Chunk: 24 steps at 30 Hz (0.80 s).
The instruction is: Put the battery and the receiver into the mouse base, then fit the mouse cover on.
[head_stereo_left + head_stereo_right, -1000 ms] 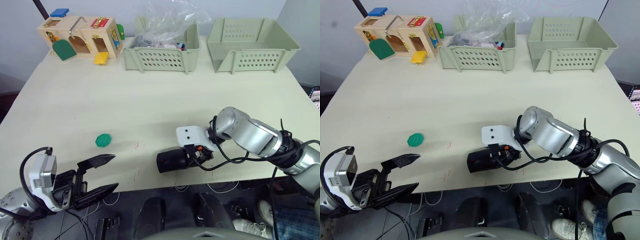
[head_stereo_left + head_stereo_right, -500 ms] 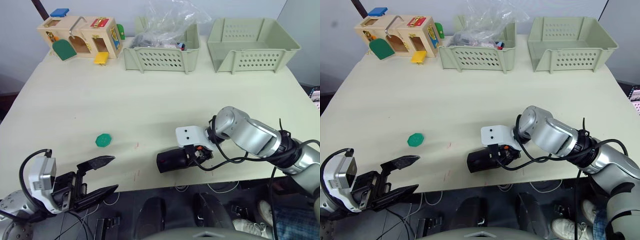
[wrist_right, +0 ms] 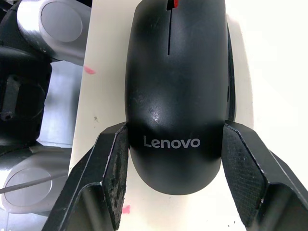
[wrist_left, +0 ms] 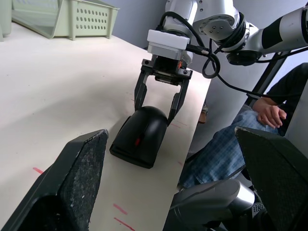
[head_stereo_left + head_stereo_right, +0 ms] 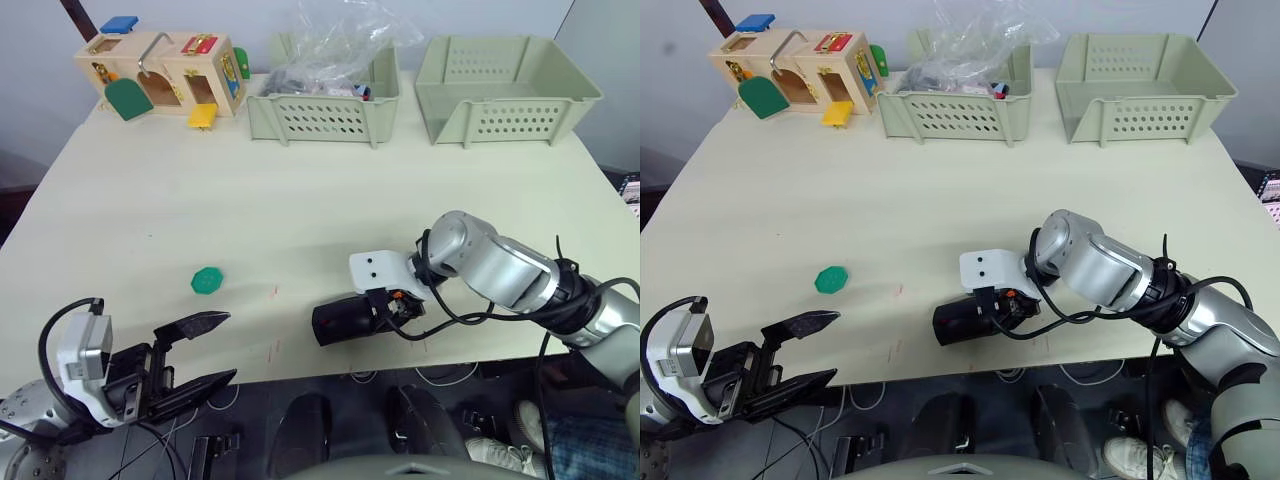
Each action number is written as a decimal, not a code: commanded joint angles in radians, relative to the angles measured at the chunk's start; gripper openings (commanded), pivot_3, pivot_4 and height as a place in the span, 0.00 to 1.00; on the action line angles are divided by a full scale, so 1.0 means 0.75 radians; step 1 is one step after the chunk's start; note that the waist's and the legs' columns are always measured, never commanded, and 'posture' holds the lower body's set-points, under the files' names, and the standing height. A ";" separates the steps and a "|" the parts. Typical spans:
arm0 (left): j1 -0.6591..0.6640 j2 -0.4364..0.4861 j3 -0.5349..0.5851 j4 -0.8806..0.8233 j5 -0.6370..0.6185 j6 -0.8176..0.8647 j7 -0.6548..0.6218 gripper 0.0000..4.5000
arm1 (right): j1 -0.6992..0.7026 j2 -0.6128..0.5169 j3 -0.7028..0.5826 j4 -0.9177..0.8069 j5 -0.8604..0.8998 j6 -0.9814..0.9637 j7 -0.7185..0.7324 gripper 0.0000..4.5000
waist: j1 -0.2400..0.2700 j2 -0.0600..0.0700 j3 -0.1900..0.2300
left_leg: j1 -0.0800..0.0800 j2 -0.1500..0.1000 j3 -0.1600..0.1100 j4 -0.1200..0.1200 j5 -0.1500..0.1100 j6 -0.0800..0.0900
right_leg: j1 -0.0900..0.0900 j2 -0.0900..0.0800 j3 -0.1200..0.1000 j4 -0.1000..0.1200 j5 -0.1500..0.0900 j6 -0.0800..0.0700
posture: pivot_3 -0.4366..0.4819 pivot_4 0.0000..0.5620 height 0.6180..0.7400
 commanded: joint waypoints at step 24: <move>0.027 -0.004 0.005 -0.036 -0.007 -0.005 -0.007 1.00 | -0.072 0.016 -0.012 0.074 -0.008 -0.059 0.042 0.50 | 0.002 0.000 0.000 | 0.000 0.000 0.001 0.000 0.000 0.000 | 0.000 0.000 0.000 -0.001 0.000 0.000 | 0.48 0.27 1.00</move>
